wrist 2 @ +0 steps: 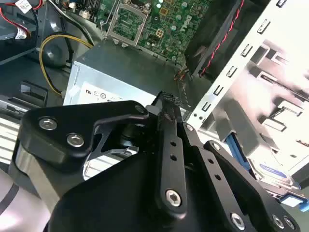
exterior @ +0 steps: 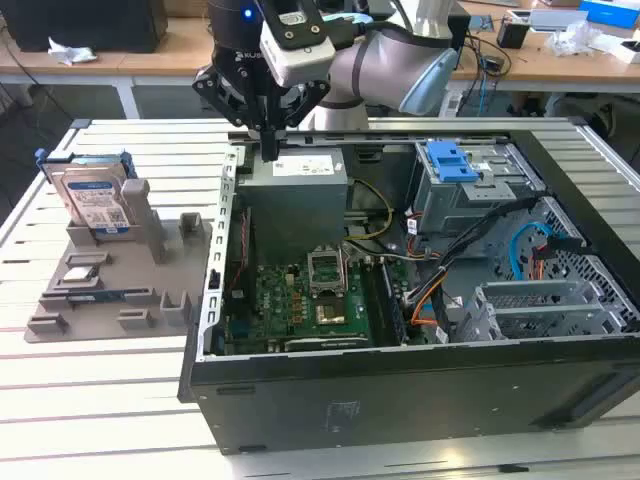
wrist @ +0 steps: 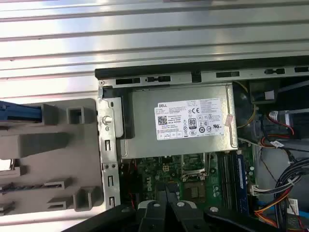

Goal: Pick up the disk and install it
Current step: 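Reach for the disk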

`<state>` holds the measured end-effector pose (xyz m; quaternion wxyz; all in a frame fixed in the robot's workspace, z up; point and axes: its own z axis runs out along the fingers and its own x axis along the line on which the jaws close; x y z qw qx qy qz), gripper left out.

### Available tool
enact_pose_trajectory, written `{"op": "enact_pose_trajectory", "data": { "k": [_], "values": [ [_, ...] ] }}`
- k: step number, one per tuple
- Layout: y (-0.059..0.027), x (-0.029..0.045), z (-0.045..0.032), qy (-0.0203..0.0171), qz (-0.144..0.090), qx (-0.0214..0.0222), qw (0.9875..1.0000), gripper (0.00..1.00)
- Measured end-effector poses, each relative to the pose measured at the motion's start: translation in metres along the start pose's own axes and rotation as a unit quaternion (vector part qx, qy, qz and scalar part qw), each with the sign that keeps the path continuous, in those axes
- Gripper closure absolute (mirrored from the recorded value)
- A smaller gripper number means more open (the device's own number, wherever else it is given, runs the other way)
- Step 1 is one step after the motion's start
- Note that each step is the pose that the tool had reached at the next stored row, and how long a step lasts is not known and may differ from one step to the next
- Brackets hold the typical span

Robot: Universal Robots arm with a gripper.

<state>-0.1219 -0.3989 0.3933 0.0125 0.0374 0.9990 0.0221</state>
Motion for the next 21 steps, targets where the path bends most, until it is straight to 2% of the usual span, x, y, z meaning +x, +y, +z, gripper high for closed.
{"op": "enact_pose_trajectory", "data": {
  "k": [4,10,13,17,21],
  "values": [
    [-0.0015,0.0197,-0.0005,0.0,0.0,0.0,1.0,0.9],
    [-0.0023,0.0305,-0.0008,0.0,0.0,0.0,1.0,0.9],
    [-0.0034,0.0459,-0.0012,0.0,0.0,0.0,1.0,0.9],
    [-0.0041,0.0546,-0.0015,0.0,0.0,0.0,1.0,0.9],
    [-0.0051,0.0689,-0.0018,0.0,0.0,0.0,1.0,0.9]
  ]
}}
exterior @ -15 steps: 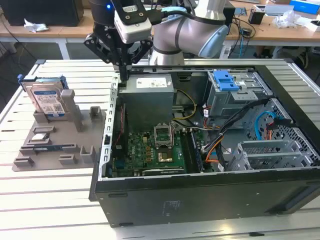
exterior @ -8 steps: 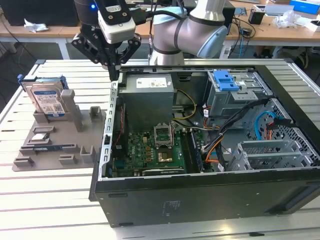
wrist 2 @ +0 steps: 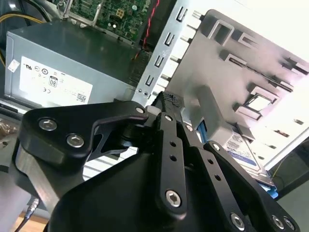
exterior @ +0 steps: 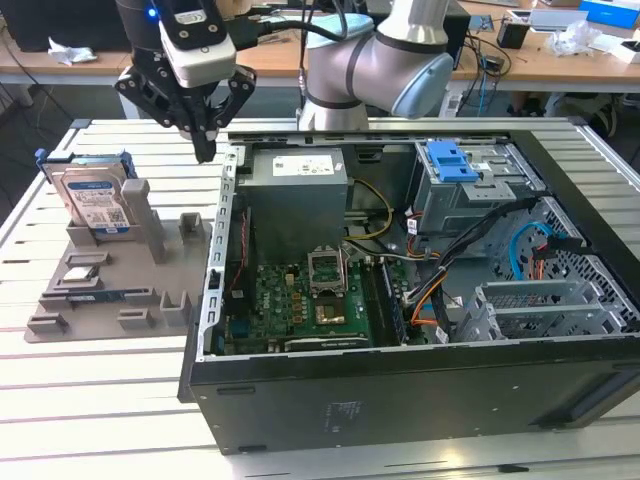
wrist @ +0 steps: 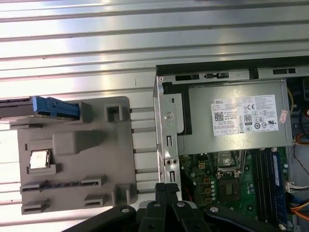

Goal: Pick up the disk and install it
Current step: 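Reach for the disk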

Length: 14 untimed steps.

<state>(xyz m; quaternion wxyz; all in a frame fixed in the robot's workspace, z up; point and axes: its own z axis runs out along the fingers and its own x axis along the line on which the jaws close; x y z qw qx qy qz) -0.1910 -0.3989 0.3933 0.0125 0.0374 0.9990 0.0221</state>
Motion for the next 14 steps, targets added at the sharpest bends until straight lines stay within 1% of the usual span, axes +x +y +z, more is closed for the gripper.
{"op": "enact_pose_trajectory", "data": {
  "k": [2,4,5,7,11,13,14],
  "values": [
    [-0.0004,0.0053,-0.0001,0.0,0.0,0.0,1.0,0.9],
    [-0.0006,0.0086,-0.0002,0.0,0.0,0.0,1.0,0.9],
    [-0.0009,0.0119,-0.0003,0.0,0.0,0.0,1.0,0.9],
    [-0.0012,0.0154,-0.0004,0.0,0.0,0.0,1.0,0.9],
    [-0.002,0.0275,-0.0007,0.0,0.0,0.0,1.0,0.9],
    [-0.0023,0.031,-0.0008,0.0,0.0,0.0,1.0,0.9],
    [-0.0026,0.0348,-0.001,0.0,0.0,0.0,1.0,0.9]
  ]
}}
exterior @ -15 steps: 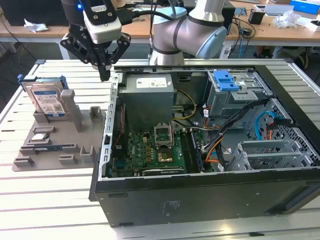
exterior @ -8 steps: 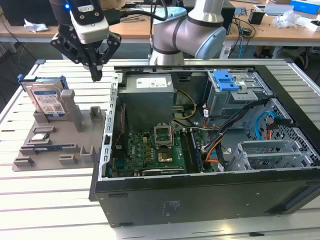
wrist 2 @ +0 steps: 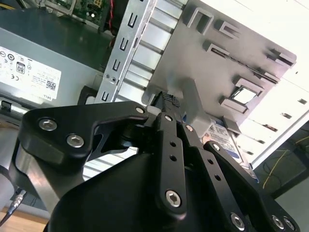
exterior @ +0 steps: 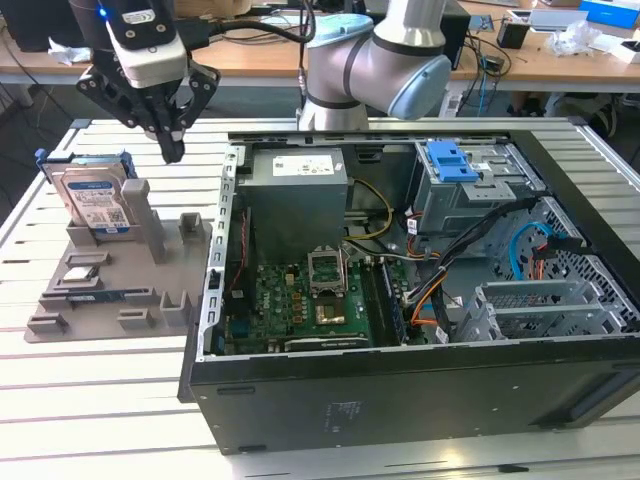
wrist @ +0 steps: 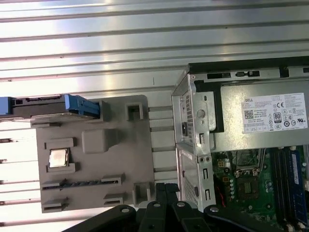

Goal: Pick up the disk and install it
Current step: 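Reach for the disk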

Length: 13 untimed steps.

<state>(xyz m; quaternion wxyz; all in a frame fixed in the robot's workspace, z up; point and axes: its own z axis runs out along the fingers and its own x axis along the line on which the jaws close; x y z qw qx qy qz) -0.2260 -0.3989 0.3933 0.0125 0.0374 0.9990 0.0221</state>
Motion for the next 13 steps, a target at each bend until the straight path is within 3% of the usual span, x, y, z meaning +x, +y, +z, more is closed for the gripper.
{"op": "enact_pose_trajectory", "data": {
  "k": [13],
  "values": [
    [-0.0015,0.0201,-0.0005,0.0,0.0,0.0,1.0,0.9]
  ]
}}
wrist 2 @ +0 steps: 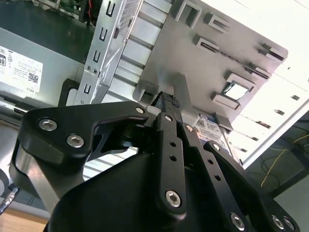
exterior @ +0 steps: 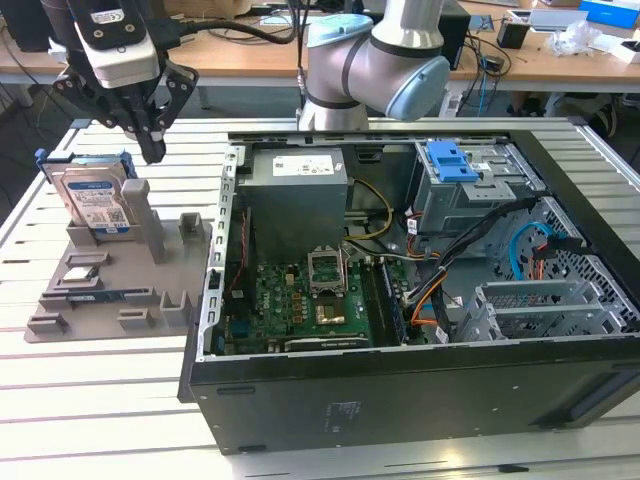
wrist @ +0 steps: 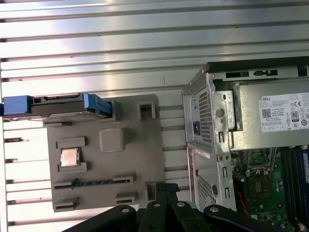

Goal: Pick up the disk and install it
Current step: 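Reach for the disk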

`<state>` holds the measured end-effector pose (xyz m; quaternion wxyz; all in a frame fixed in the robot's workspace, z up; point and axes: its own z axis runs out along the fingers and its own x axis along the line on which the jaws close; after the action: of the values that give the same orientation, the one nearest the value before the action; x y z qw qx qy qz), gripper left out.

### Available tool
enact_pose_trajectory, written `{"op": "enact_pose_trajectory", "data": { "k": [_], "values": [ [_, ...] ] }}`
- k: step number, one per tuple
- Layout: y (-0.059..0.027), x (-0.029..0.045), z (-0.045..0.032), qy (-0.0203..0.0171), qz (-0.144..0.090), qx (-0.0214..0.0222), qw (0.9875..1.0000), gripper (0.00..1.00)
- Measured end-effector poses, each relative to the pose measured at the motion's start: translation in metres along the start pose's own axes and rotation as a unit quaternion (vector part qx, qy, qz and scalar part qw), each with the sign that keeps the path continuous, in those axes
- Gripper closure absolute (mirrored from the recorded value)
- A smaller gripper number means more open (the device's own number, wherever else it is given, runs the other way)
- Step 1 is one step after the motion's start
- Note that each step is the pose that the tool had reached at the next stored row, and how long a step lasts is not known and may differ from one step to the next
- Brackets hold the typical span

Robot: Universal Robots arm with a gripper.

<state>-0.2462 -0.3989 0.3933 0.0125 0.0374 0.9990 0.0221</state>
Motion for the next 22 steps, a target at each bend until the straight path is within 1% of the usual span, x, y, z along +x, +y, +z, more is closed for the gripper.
{"op": "enact_pose_trajectory", "data": {
  "k": [4,6,8,11,14,21,22],
  "values": [
    [-0.0003,0.0045,-0.0001,0.0,0.0,0.0,1.0,0.9],
    [-0.0006,0.0087,-0.0002,0.0,0.0,0.0,1.0,0.9],
    [-0.0008,0.0115,-0.0003,0.0,0.0,0.0,1.0,0.9],
    [-0.0015,0.0198,-0.0005,0.0,0.0,0.0,1.0,0.9],
    [-0.0018,0.0245,-0.0006,0.0,0.0,0.0,1.0,0.9],
    [-0.0023,0.0317,-0.0008,0.0,0.0,0.0,1.0,0.9],
    [-0.0025,0.034,-0.0009,0.0,0.0,0.0,1.0,0.9]
  ]
}}
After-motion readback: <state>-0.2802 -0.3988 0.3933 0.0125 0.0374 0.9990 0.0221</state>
